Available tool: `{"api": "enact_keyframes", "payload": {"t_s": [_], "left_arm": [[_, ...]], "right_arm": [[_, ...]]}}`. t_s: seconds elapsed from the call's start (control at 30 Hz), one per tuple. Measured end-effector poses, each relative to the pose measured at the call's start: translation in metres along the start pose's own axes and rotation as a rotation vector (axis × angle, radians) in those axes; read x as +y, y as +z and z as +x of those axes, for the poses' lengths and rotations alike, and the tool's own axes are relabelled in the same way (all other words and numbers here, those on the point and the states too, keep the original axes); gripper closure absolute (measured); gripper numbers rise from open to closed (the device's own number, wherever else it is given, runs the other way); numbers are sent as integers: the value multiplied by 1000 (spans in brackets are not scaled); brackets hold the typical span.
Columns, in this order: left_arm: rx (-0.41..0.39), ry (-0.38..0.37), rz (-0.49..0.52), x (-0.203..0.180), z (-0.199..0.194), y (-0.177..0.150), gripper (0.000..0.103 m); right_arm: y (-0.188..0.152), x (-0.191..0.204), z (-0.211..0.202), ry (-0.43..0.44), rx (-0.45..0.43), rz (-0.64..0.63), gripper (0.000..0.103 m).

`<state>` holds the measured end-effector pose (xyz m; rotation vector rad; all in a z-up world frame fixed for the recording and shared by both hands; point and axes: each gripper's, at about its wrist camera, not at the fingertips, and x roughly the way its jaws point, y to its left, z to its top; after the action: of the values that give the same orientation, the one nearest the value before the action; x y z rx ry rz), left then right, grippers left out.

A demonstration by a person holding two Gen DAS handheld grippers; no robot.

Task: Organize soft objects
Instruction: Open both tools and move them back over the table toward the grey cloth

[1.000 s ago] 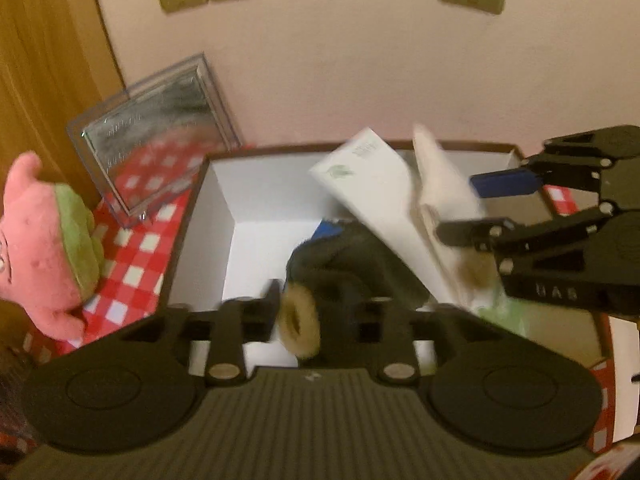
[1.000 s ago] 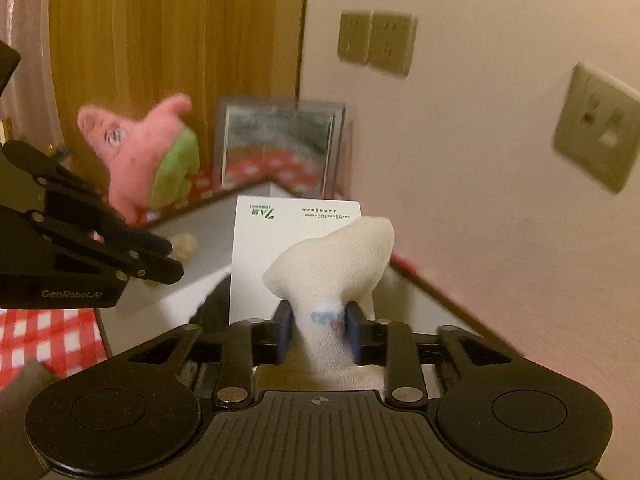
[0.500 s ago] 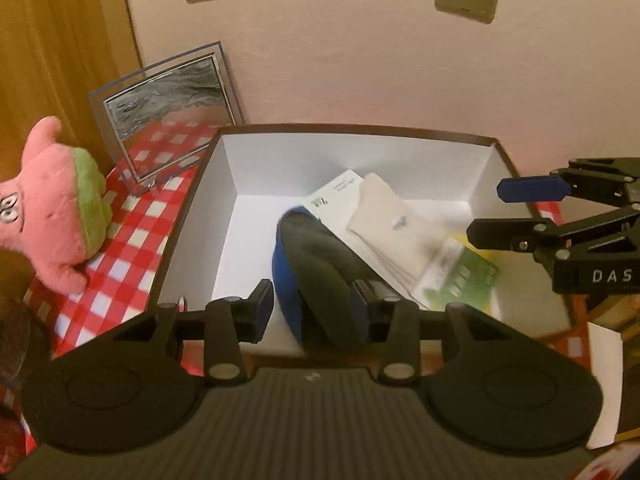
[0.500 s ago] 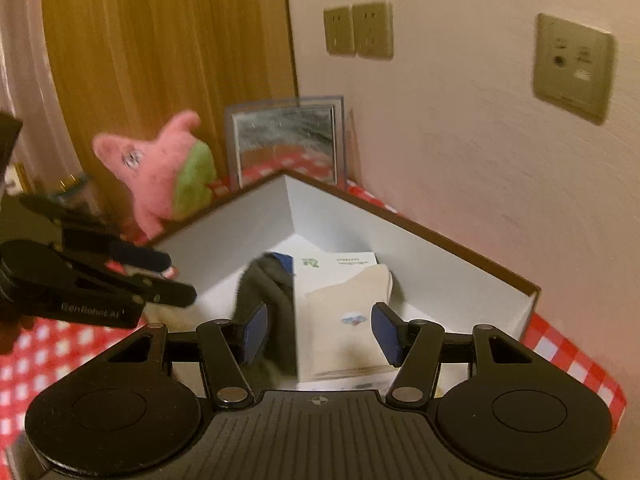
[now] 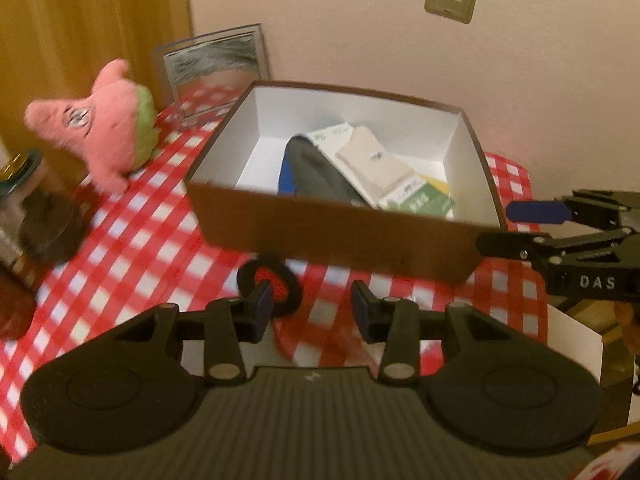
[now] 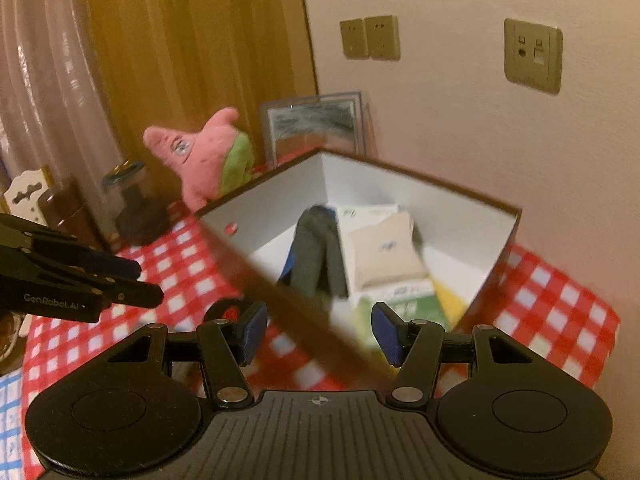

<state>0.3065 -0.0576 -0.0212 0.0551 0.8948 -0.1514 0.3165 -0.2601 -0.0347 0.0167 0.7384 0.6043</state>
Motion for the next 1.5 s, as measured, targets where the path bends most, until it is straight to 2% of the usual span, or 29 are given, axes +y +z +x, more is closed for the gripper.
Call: {"api": "enact_keyframes", "payload": {"t_s": [0.2,0.37,0.5,0.6,0.8,1.1,1.27,1.5], "left_arm": [[1,13,-31,6,-27,-42,63],[20,-21,-39,6,-43,-75,64],[29,-43,-24,4,-54,-99,64],[36,-30,-29,5,-57,-109,64],[48,-4,-70,9,-51,-116,64],[95,73,-196,1,-20,-115,64],[129,101,-216,-3,-12,-115,64],[146,107,-189,3,-10,-113,64]], "right_arm": [[-40,41,-24,3,41,4,45],[-74,70,-36,-9,79,30,45],[-90,89,-45,-26,96,30,45],[-97,100,-46,-19,104,2,45],[-99,105,-33,25,129,-64,45],[-95,79,11,135,201,-223,45],[-91,71,29,188,222,-251,45],[-89,69,40,222,220,-245,45]]}}
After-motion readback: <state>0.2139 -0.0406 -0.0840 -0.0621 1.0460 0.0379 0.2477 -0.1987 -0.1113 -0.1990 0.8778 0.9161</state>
